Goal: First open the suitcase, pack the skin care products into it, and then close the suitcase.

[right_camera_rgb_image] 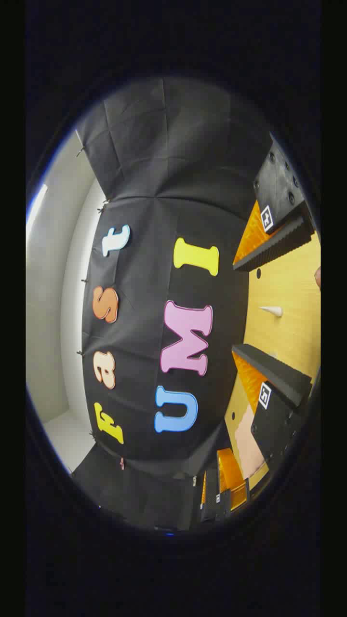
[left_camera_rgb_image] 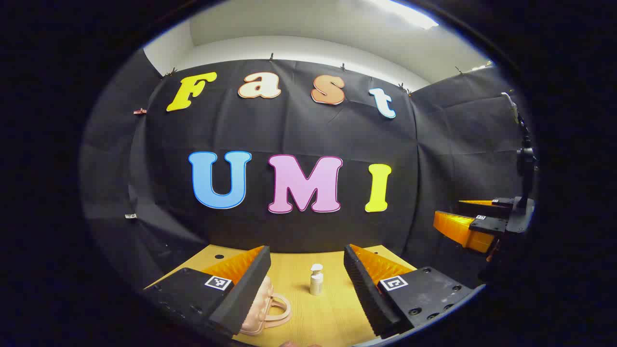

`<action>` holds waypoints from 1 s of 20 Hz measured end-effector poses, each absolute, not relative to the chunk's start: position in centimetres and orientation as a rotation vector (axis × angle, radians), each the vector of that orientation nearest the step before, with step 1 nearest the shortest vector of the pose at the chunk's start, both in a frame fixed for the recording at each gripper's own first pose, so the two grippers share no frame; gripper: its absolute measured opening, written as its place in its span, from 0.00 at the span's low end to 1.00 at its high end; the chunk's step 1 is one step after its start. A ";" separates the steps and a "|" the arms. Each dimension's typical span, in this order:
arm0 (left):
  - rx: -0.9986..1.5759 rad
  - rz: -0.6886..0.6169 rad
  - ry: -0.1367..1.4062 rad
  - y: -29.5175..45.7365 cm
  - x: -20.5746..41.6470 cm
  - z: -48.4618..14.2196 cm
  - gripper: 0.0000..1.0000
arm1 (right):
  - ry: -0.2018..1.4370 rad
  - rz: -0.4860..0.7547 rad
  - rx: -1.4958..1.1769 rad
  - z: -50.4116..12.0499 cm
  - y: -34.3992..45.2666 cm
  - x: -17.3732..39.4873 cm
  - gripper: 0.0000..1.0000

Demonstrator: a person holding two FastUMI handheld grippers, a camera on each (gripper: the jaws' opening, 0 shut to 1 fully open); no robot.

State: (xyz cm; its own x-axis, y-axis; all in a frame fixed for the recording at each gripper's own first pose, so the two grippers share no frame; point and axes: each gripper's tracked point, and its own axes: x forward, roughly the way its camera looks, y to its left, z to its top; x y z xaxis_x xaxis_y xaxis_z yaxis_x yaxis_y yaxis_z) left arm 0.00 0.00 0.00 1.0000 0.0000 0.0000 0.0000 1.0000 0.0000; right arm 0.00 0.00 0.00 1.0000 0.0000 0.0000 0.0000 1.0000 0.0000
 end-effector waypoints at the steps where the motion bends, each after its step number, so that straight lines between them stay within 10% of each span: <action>1: -0.010 -0.001 0.005 0.0 0.0 -0.2 0.96 | -0.004 -0.004 -0.001 0.0 -0.2 0.0 0.96; 20: 0.023 -0.002 0.033 0.2 -0.1 -1.1 0.96 | -0.020 -0.003 -0.012 0.3 0.1 0.4 0.96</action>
State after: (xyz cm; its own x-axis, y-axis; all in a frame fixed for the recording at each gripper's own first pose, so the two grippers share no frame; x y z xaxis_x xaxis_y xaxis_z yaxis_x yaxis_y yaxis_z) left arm -0.09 0.21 -1.14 0.9994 -0.0014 -0.0333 0.0022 0.9997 0.0226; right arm 0.39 0.09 0.29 0.9998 -0.0033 0.0199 0.0035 0.9999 -0.0121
